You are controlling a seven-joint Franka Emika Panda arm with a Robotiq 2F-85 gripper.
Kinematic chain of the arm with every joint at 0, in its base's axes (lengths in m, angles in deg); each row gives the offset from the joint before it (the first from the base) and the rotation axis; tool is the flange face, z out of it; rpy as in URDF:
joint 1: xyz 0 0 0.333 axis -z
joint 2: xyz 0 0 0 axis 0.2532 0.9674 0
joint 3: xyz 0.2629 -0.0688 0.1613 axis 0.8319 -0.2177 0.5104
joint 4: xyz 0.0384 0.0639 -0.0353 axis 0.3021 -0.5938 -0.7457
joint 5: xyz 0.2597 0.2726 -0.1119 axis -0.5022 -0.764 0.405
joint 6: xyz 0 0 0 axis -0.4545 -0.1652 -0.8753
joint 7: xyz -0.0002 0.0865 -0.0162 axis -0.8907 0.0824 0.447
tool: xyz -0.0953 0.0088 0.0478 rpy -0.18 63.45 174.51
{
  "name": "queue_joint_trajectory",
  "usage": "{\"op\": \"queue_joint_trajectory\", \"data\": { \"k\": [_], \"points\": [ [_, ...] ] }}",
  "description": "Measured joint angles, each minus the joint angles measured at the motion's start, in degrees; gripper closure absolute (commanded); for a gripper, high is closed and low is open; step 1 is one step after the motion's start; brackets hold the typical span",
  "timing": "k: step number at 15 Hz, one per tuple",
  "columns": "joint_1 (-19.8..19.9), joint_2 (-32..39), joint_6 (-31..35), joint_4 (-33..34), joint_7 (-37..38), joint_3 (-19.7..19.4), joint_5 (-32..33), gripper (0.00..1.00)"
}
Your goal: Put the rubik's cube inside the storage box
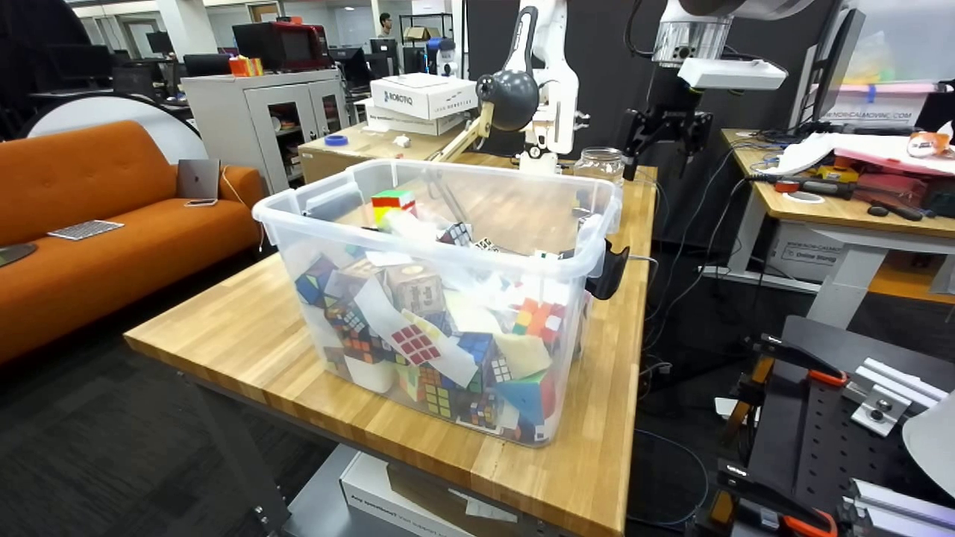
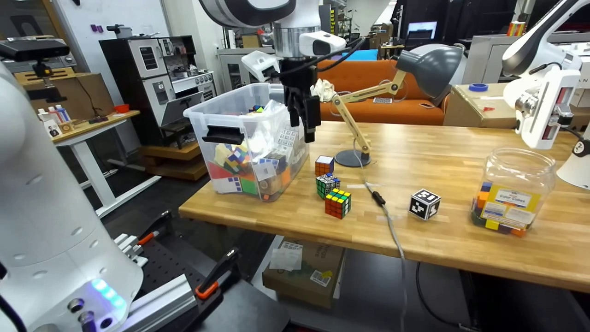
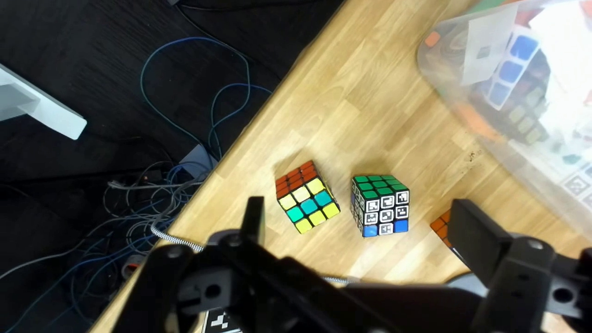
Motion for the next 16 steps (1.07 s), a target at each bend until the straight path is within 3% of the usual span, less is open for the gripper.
{"op": "queue_joint_trajectory", "data": {
  "k": [10, 16],
  "points": [
    [0.1, -0.1, -0.1, 0.0, 0.1, 0.1, -0.8, 0.0],
    [1.6, 8.5, 0.0, 7.2, 14.0, 0.1, -0.2, 0.0]
  ]
}}
